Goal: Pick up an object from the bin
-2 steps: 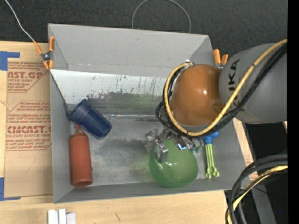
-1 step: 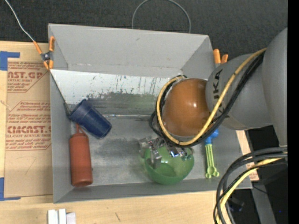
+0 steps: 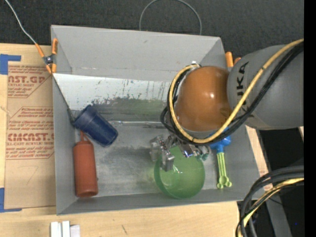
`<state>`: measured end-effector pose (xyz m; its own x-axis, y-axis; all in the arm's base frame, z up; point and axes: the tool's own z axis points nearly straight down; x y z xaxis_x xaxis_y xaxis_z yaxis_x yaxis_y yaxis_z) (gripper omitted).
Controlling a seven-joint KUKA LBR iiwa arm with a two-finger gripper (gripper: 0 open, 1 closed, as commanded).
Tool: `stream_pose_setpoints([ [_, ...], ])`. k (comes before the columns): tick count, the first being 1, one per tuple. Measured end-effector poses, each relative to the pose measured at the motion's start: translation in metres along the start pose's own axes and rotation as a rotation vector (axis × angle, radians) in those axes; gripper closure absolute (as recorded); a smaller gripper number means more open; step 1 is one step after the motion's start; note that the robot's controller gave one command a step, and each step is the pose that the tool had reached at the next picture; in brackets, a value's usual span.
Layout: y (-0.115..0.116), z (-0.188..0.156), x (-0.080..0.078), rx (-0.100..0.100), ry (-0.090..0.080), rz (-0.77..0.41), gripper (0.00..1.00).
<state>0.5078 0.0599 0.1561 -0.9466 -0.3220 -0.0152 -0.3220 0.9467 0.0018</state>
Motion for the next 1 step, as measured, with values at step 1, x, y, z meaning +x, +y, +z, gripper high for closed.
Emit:
stream_pose_setpoints([
  [1, -0.0041, -0.0494, -0.0239, 0.004, -0.026, 0.003, 1.0],
])
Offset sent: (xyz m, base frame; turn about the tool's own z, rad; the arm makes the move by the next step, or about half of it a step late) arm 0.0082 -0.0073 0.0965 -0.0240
